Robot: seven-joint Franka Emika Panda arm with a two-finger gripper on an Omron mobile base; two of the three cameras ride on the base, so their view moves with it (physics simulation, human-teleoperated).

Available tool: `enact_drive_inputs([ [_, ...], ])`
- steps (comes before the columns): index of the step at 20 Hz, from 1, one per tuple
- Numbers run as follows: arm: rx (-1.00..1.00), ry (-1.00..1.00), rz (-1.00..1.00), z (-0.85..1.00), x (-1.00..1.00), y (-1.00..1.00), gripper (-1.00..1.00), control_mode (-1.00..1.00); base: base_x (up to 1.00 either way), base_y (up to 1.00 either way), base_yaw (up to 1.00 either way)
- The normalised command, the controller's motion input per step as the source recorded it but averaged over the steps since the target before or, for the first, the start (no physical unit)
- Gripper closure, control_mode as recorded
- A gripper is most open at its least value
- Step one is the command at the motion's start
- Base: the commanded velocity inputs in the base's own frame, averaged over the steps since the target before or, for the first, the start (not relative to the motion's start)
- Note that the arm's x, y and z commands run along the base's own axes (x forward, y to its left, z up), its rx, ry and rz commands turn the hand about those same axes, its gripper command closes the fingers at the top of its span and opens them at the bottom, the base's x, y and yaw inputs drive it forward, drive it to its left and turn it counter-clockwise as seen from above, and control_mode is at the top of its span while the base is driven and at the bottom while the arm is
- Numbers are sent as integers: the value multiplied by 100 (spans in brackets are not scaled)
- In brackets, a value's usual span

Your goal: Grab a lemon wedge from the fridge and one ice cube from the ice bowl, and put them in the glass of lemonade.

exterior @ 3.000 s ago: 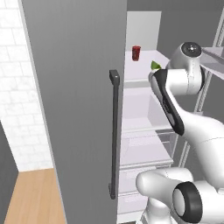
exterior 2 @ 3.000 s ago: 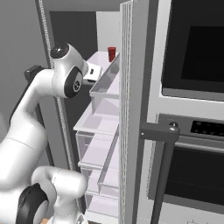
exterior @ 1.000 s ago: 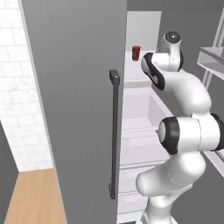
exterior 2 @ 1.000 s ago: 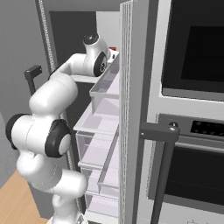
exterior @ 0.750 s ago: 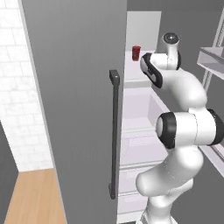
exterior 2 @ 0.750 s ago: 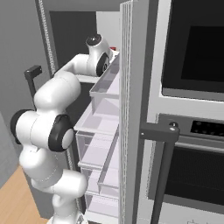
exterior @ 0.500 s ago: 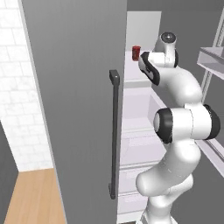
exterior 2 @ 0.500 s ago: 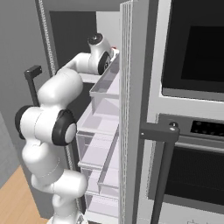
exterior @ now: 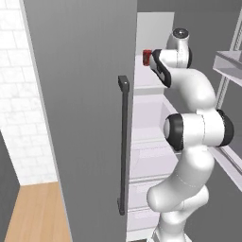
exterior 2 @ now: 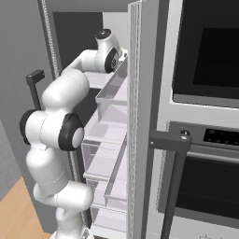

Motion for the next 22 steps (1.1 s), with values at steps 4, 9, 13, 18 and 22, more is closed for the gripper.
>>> enact_drive_inputs([
  [4, -2, 8, -1, -44, 0, -2, -100, -100, 0, 0, 0],
  [9, -3, 5, -1, -41, 2, 0, 100, -100, 0, 0, 0],
  [13, -3, 2, -1, -37, 4, 0, 100, -100, 0, 0, 0],
  [18, -3, 2, 0, -38, 1, 0, 100, -100, 0, 0, 0],
  [22, -3, 3, 0, -56, -28, 5, 100, -100, 0, 0, 0],
])
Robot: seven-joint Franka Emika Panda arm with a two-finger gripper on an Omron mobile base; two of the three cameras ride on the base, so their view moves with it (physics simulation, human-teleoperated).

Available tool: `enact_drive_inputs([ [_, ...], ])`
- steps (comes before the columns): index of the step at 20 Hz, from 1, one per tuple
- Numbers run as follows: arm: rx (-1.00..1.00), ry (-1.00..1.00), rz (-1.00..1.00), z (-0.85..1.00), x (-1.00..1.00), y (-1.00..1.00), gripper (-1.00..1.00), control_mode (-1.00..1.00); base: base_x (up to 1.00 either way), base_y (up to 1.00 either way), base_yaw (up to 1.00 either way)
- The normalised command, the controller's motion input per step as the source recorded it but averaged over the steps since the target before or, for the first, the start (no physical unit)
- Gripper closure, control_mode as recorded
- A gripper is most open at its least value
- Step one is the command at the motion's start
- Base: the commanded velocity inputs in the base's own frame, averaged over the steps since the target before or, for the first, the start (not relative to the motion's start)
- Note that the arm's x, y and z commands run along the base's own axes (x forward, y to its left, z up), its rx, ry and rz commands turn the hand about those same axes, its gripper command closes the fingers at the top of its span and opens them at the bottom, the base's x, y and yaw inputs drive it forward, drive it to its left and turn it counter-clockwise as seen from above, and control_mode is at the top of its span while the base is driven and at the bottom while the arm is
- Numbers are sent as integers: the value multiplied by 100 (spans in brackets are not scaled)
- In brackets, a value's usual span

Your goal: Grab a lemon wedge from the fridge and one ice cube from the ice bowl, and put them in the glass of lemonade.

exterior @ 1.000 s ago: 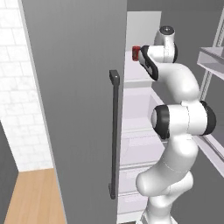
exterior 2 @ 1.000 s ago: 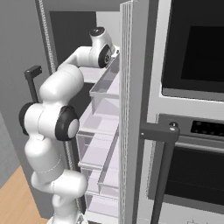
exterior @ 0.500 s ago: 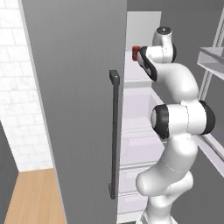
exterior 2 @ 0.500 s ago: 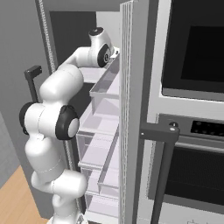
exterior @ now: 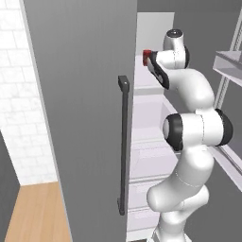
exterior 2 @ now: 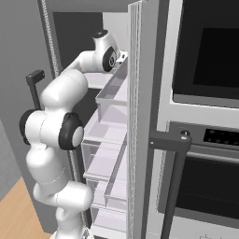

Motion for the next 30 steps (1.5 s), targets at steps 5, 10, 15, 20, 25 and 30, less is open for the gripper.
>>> enact_drive_inputs([
  [5, 0, 1, 0, -42, -89, 19, 100, -100, 0, 0, 0],
  [10, 0, 0, 0, -42, -100, 41, 100, -100, 0, 0, 0],
  [15, 0, -1, 0, -21, -100, 34, 100, -100, 0, 0, 0],
  [20, 0, -5, 0, 0, -100, 1, 100, -100, 0, 0, 0],
  [25, 2, -1, 0, 0, -100, 2, 100, -100, 0, 0, 0],
  [30, 3, -3, 0, 0, -100, 23, 100, -100, 0, 0, 0],
])
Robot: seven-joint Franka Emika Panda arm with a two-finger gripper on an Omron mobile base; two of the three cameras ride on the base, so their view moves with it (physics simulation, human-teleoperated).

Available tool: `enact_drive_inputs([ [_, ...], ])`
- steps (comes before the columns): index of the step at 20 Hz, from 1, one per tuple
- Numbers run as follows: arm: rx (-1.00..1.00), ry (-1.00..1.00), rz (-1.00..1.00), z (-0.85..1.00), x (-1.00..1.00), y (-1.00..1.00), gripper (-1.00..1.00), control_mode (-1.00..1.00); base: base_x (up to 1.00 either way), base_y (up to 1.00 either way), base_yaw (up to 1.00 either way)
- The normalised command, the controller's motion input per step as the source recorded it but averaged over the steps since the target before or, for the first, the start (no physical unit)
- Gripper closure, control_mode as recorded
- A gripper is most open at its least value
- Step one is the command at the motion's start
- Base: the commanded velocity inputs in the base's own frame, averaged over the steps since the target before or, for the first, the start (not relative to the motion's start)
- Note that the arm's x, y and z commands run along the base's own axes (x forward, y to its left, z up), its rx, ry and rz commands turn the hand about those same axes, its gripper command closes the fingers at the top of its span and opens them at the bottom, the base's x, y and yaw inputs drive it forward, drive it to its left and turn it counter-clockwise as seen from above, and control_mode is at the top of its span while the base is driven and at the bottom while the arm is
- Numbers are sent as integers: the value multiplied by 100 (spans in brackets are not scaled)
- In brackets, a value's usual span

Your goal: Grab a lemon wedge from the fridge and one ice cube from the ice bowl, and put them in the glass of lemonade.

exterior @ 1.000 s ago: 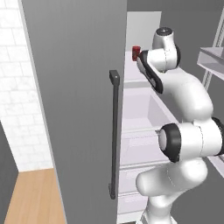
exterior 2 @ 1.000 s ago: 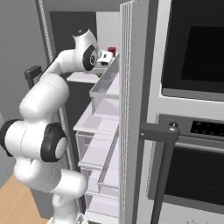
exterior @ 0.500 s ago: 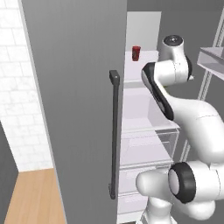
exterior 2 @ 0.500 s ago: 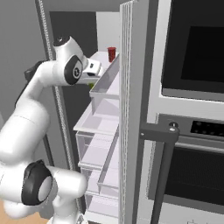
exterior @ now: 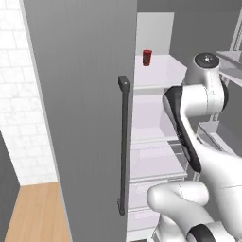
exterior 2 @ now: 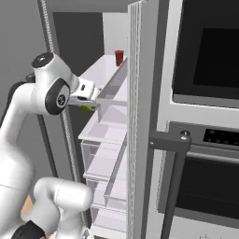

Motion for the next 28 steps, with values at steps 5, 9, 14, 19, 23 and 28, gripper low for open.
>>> enact_drive_inputs([
  [5, 0, -7, 0, 0, -100, 25, 100, -100, 0, 0, 0],
  [9, 0, -5, 0, 0, -94, 12, 100, -100, 0, 0, 0],
  [14, 0, 0, 0, -4, -37, 11, 100, 100, -60, 17, 0],
  [19, 0, 0, 0, 0, 0, 0, 100, 100, -100, 21, 0],
  [23, 0, 0, 0, 0, 0, 0, 100, 100, -100, 2, 0],
  [28, 0, 0, 0, 0, 0, 0, 100, 100, -100, -29, 0],
])
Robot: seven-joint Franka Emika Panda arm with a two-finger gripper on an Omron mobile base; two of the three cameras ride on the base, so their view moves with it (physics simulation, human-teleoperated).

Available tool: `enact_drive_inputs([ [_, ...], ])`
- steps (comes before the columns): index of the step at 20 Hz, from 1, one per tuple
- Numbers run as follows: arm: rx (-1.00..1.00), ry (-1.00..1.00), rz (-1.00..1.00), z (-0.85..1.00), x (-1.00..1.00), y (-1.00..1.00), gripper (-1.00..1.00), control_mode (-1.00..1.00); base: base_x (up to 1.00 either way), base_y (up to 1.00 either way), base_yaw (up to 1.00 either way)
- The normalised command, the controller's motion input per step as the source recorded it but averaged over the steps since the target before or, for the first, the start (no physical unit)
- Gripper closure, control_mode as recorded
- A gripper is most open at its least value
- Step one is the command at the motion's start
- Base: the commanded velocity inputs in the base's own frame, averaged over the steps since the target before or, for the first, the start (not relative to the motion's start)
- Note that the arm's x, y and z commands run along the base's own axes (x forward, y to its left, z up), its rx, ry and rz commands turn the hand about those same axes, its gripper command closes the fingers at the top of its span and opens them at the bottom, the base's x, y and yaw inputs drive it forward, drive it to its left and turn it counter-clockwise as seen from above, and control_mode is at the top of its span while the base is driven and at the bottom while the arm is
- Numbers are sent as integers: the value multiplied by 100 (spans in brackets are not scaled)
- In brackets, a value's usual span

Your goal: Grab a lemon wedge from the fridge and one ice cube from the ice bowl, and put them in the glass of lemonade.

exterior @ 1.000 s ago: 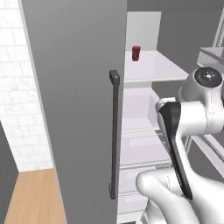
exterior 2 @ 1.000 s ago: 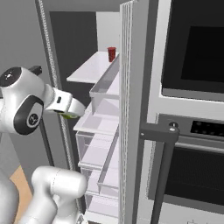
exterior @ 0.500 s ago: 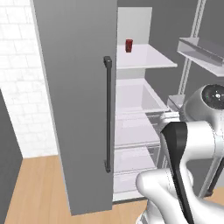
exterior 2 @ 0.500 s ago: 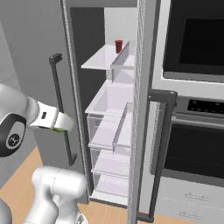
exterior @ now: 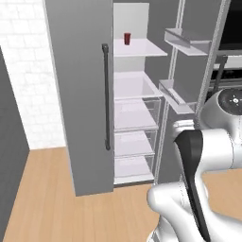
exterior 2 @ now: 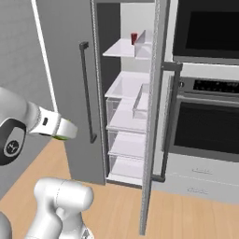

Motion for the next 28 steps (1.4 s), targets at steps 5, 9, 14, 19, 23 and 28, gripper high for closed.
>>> enact_drive_inputs([
  [5, 0, 0, 0, 0, 0, 0, 100, 100, -69, -87, 0],
  [9, 0, 0, 0, 0, 0, 0, 100, 100, -15, -100, 0],
  [14, 0, 0, 0, 0, 0, 0, 100, 100, 0, -100, 0],
  [19, 0, 0, 0, 0, 0, 0, 100, 100, 12, -100, -1],
  [23, 0, 0, 0, 0, 0, 0, 100, 100, 49, -100, -3],
  [28, 0, 0, 0, 0, 0, 0, 100, 100, 79, -100, -1],
])
